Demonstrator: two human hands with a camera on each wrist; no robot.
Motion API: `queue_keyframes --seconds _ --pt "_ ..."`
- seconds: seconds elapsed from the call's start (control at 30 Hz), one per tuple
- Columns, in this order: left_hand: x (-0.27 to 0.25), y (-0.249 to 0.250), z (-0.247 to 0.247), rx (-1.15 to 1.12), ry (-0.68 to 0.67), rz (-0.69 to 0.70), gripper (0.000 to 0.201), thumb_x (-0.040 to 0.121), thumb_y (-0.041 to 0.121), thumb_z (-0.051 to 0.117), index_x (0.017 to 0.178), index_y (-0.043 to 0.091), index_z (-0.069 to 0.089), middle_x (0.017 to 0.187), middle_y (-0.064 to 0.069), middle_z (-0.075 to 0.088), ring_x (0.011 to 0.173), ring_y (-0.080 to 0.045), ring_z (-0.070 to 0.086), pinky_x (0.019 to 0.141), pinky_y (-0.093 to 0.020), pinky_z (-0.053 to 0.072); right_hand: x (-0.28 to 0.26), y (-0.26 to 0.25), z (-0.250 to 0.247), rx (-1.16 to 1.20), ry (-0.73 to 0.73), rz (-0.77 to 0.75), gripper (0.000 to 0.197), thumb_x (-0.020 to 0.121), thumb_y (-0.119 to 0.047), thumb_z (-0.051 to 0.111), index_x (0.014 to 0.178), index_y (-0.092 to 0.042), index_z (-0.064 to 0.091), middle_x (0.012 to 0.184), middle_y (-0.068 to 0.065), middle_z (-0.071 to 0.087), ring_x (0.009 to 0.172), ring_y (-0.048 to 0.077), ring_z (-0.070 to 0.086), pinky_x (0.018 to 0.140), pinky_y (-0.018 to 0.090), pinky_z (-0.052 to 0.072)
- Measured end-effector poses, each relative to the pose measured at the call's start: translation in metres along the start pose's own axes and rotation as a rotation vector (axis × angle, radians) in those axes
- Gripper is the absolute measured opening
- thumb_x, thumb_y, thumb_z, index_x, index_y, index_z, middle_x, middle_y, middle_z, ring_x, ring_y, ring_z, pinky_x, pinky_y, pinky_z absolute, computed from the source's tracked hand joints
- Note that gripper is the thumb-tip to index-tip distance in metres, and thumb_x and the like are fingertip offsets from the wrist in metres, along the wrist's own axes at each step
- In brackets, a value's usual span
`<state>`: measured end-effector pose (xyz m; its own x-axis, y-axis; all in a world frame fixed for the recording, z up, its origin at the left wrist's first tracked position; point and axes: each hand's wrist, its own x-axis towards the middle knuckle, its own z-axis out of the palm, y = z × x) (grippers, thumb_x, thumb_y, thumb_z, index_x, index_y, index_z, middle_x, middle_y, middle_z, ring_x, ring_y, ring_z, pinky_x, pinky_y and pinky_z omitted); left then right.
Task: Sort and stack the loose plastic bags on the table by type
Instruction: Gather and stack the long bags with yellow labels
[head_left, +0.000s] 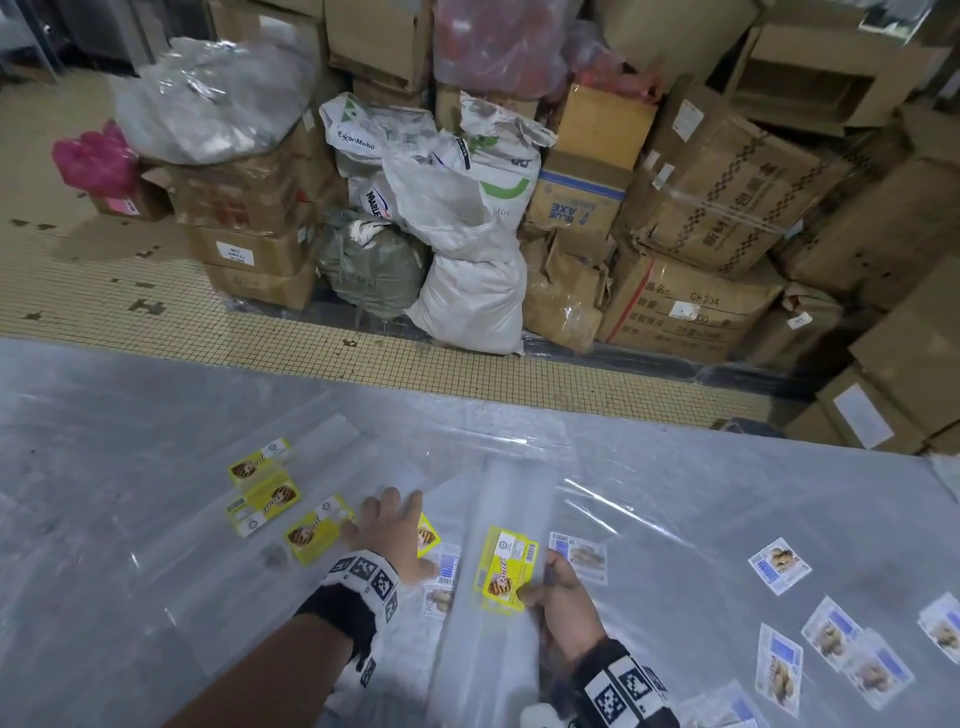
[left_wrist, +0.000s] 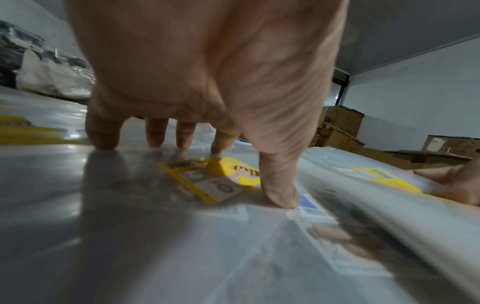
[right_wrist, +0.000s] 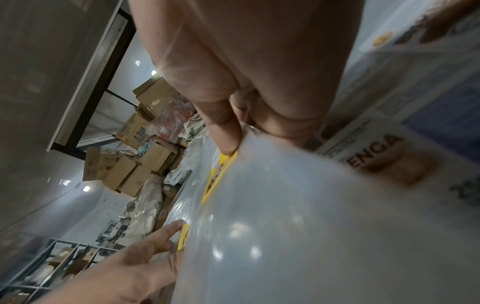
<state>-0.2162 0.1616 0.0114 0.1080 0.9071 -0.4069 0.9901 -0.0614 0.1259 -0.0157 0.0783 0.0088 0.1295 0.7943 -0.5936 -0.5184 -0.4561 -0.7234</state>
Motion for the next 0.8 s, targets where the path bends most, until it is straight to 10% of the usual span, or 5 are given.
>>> queue_keyframes --seconds 0.23,0.5,0.6,0.8 --pt "0.002 -0.004 0.005 -0.102 0.01 -0.061 0.09 0.066 0.059 0.072 0.137 0.035 0.023 0.15 -0.006 -0.001 0.144 -0.031 -0.01 0.111 -0.06 0.017 -0.001 0.006 -0.002 0.057 0.089 0.049 0.059 0.051 0.016 0.053 0.108 0.001 0.055 0.092 0.026 0.064 0.084 0.04 0.052 0.064 0.041 0.041" --pt "-0.008 -0.001 -0.009 -0.272 0.167 0.095 0.041 0.089 0.021 0.057 0.125 0.024 0.036 0.126 0.005 0.055 0.106 -0.023 0.056 0.087 -0.032 0.041 -0.005 0.003 0.005 0.113 0.034 0.019 0.057 0.059 0.022 0.052 0.111 -0.002 0.057 0.097 0.026 0.066 0.078 0.036 0.056 0.067 0.044 0.045" --pt "-0.014 -0.001 -0.008 -0.551 0.146 0.124 0.05 0.091 0.006 0.048 0.136 0.024 0.037 0.113 -0.002 0.058 0.083 -0.018 0.054 0.076 -0.026 0.042 -0.008 0.004 0.011 0.161 -0.024 0.008 0.053 0.067 0.029 0.044 0.11 0.0 0.056 0.1 0.029 0.065 0.076 0.037 0.063 0.064 0.044 0.055" --pt "-0.02 0.003 0.013 -1.522 -0.009 -0.063 0.033 0.092 -0.004 0.053 0.12 0.012 0.054 0.104 -0.003 0.064 0.087 -0.016 0.058 0.074 -0.016 0.047 -0.011 0.012 0.045 0.126 -0.032 -0.046 0.056 0.07 0.035 0.03 0.111 0.005 0.052 0.099 0.024 0.063 0.068 0.03 0.064 0.053 0.032 0.055"
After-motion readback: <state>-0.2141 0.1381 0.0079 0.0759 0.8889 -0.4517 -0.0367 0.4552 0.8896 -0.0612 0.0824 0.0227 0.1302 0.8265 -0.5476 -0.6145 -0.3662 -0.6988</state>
